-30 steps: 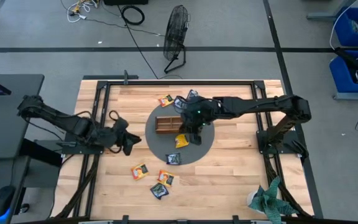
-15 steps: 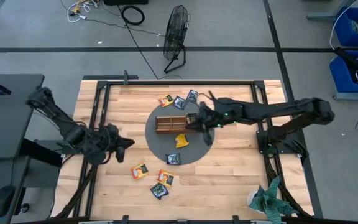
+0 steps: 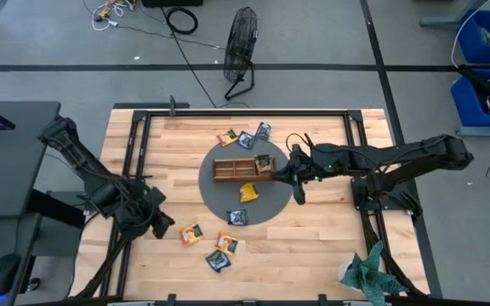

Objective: Pick & Place Tea
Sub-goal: Put the yellow tea bag into the middle section of the wooden organizer

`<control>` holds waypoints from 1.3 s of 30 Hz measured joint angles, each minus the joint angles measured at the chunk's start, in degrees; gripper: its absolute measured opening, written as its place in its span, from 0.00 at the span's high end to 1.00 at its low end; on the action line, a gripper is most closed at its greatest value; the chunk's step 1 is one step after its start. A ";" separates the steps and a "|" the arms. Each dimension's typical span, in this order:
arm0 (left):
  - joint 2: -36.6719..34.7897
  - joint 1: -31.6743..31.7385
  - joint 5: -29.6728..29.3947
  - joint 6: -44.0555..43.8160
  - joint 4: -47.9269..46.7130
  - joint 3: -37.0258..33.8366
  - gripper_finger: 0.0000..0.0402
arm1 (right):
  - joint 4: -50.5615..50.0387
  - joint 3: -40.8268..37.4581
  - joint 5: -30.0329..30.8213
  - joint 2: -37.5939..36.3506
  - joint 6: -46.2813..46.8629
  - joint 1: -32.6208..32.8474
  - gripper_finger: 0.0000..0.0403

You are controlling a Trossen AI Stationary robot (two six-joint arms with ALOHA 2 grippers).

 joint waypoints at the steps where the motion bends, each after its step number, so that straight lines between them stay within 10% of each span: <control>1: 0.89 0.00 0.79 -1.10 0.14 0.00 0.81 | -0.03 -0.10 -0.09 0.00 0.49 0.26 1.00; 13: 15.09 0.27 4.51 -3.85 9.75 0.00 0.52 | 0.17 -0.33 -0.10 0.00 1.71 4.19 1.00; 39: 19.87 4.02 9.32 -9.17 33.21 -16.21 0.55 | -1.07 -0.32 -0.67 -0.44 3.87 7.52 1.00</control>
